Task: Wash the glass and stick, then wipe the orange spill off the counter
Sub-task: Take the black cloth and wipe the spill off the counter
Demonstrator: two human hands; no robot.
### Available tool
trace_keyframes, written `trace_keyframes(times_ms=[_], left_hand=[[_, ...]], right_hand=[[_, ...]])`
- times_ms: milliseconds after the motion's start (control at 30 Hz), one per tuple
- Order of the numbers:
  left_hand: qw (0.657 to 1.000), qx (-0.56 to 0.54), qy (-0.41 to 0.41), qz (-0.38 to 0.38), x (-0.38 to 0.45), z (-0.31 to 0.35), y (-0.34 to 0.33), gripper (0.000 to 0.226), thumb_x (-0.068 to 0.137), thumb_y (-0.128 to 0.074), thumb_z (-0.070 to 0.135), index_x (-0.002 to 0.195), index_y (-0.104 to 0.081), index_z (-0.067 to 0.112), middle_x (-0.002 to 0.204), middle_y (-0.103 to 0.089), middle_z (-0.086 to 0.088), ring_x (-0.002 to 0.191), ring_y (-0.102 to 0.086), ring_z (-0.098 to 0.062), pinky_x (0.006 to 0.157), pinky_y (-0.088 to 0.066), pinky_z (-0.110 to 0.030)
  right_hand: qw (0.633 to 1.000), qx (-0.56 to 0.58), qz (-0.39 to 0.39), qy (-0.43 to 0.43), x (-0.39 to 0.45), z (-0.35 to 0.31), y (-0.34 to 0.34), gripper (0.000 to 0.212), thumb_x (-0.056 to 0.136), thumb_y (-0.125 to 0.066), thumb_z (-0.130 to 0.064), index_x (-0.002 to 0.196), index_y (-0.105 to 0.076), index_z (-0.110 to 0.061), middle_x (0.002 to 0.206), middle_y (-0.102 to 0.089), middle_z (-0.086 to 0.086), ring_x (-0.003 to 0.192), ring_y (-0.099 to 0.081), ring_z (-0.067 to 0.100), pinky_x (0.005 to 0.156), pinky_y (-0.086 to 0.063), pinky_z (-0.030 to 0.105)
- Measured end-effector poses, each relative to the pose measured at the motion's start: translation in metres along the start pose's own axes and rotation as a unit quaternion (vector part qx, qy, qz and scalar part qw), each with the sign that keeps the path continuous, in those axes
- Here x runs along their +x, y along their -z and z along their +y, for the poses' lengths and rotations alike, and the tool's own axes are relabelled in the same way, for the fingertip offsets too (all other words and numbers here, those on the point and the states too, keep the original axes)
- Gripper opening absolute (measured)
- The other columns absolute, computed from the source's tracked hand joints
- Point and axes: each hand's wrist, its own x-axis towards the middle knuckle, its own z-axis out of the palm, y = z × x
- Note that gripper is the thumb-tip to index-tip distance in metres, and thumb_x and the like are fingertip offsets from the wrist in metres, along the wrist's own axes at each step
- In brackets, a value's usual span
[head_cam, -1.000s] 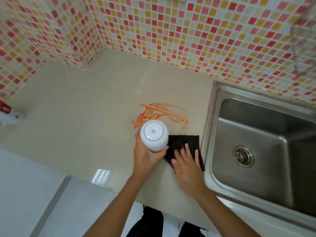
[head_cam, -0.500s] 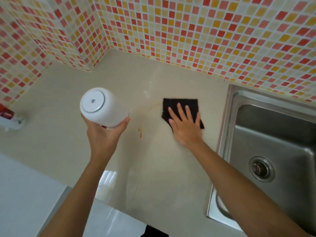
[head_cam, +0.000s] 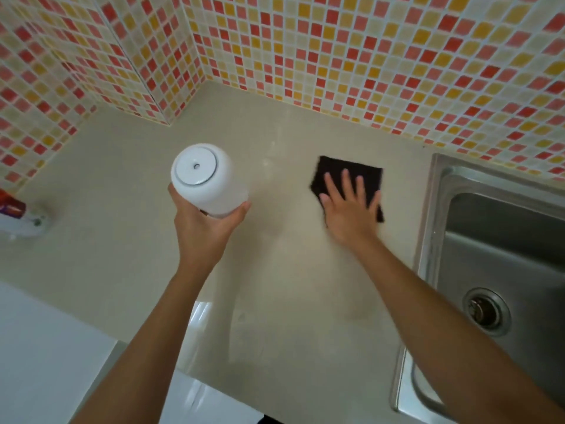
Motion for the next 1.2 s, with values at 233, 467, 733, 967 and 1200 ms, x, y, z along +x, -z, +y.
trace_keyframes(times_ms=[233, 467, 733, 967, 1200], left_hand=[[1.000, -0.004, -0.003, -0.013, 0.016, -0.005, 0.005, 0.101, 0.064, -0.087, 0.034, 0.142, -0.025, 0.022, 0.117, -0.049, 0.036, 0.109, -0.051, 0.014, 0.091, -0.047, -0.018], [1.000, -0.007, -0.006, -0.007, 0.012, -0.013, 0.009, 0.099, 0.064, -0.089, 0.032, 0.141, -0.028, 0.019, 0.127, -0.056, 0.014, 0.115, -0.056, 0.000, 0.096, -0.052, -0.037], [1.000, -0.004, 0.000, -0.013, 0.002, -0.010, 0.012, 0.096, 0.067, -0.087, 0.029, 0.141, -0.027, 0.019, 0.127, -0.054, 0.016, 0.114, -0.054, 0.005, 0.095, -0.051, -0.027], [1.000, -0.020, 0.017, -0.016, -0.006, -0.008, 0.009, 0.097, 0.069, -0.086, 0.027, 0.143, -0.025, 0.018, 0.129, -0.053, 0.013, 0.114, -0.054, 0.005, 0.089, -0.049, -0.015], [0.999, 0.002, 0.016, 0.033, -0.003, -0.013, 0.037, 0.096, 0.067, -0.087, 0.034, 0.141, -0.028, 0.017, 0.127, -0.055, 0.016, 0.115, -0.055, 0.001, 0.097, -0.051, -0.038]], right_hand=[[0.993, -0.006, 0.019, 0.120, -0.190, -0.059, -0.043, 0.054, 0.099, -0.026, -0.051, 0.151, -0.024, -0.036, 0.160, -0.021, 0.004, 0.146, -0.018, 0.034, 0.112, -0.015, 0.065], [0.998, 0.009, -0.047, 0.049, 0.044, -0.103, -0.010, 0.054, 0.101, -0.013, -0.053, 0.151, 0.003, -0.041, 0.162, 0.012, -0.002, 0.147, 0.016, 0.029, 0.112, 0.013, 0.062], [0.998, 0.015, 0.015, 0.067, -0.152, -0.087, -0.039, 0.053, 0.101, -0.018, -0.051, 0.152, -0.016, -0.036, 0.162, -0.011, 0.000, 0.148, -0.010, 0.030, 0.112, -0.004, 0.066], [0.990, -0.059, 0.036, 0.122, -0.144, -0.046, -0.031, 0.048, 0.102, -0.027, -0.037, 0.146, -0.040, -0.024, 0.153, -0.036, 0.011, 0.144, -0.026, 0.033, 0.115, -0.010, 0.063], [0.990, -0.029, 0.059, 0.122, -0.091, -0.128, -0.046, 0.054, 0.099, -0.028, -0.041, 0.152, -0.017, -0.036, 0.161, -0.016, 0.011, 0.147, -0.012, 0.033, 0.113, -0.007, 0.064]])
